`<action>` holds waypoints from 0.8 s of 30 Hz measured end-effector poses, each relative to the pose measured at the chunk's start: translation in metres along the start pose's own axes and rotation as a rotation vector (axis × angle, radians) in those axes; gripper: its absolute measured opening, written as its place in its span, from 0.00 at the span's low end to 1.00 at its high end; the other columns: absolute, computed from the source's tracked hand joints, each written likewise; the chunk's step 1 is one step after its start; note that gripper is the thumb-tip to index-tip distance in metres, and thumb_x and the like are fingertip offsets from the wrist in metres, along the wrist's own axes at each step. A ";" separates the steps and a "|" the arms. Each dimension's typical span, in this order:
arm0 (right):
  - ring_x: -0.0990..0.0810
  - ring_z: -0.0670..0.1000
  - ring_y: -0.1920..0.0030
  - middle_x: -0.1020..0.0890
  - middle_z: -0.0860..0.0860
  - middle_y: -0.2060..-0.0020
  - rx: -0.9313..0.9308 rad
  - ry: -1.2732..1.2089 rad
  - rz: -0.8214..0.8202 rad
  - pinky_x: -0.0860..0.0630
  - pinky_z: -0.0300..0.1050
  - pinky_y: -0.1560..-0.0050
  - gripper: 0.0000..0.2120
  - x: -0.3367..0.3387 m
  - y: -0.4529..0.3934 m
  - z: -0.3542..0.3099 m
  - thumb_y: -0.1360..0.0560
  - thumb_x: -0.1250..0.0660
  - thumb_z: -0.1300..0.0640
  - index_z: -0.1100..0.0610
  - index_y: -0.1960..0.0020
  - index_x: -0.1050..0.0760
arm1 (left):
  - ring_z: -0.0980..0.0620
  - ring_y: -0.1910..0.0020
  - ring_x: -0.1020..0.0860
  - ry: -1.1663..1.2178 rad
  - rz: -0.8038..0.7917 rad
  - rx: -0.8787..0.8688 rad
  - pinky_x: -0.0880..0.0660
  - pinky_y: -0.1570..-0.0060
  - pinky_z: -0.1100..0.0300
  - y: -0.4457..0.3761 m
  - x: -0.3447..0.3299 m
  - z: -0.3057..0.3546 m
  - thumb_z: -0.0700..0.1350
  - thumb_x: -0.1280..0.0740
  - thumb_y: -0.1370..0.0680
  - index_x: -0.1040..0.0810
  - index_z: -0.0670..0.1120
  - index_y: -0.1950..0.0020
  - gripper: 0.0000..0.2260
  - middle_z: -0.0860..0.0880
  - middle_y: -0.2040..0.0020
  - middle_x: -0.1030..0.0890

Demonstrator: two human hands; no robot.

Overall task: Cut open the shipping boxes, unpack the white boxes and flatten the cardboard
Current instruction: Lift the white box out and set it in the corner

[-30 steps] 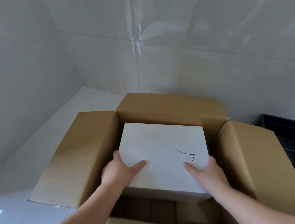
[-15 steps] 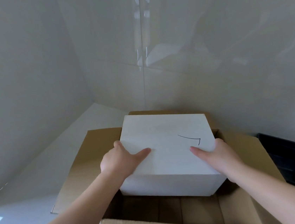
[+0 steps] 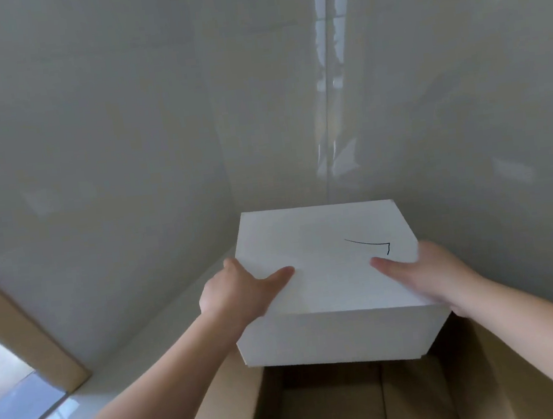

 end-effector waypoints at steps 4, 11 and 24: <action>0.18 0.49 0.54 0.16 0.45 0.53 0.078 -0.081 -0.038 0.22 0.47 0.49 0.22 0.004 -0.039 -0.026 0.32 0.26 0.41 0.51 0.43 0.20 | 0.53 0.66 0.24 0.001 0.058 0.045 0.31 0.74 0.62 -0.021 0.027 0.019 0.79 0.39 0.43 0.32 0.48 0.46 0.40 0.53 0.63 0.22; 0.21 0.52 0.48 0.19 0.48 0.44 0.105 0.029 -0.127 0.24 0.47 0.49 0.38 0.019 -0.115 -0.082 0.36 0.30 0.31 0.52 0.34 0.28 | 0.55 0.69 0.22 0.052 0.131 0.147 0.28 0.72 0.63 -0.056 0.071 0.052 0.77 0.37 0.41 0.32 0.49 0.43 0.39 0.55 0.66 0.22; 0.21 0.51 0.44 0.18 0.47 0.44 0.279 0.114 -0.198 0.26 0.49 0.41 0.24 -0.110 -0.250 -0.153 0.30 0.29 0.40 0.47 0.37 0.24 | 0.46 0.56 0.21 0.188 0.208 0.203 0.22 0.54 0.50 -0.218 0.045 -0.040 0.77 0.36 0.41 0.32 0.46 0.40 0.42 0.49 0.54 0.21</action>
Point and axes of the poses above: each hand's wrist, its own y-axis away from the middle knuckle, its own x-axis out of the back of the hand, z = x × y, the point moved 1 cm from there along -y, towards the middle knuckle
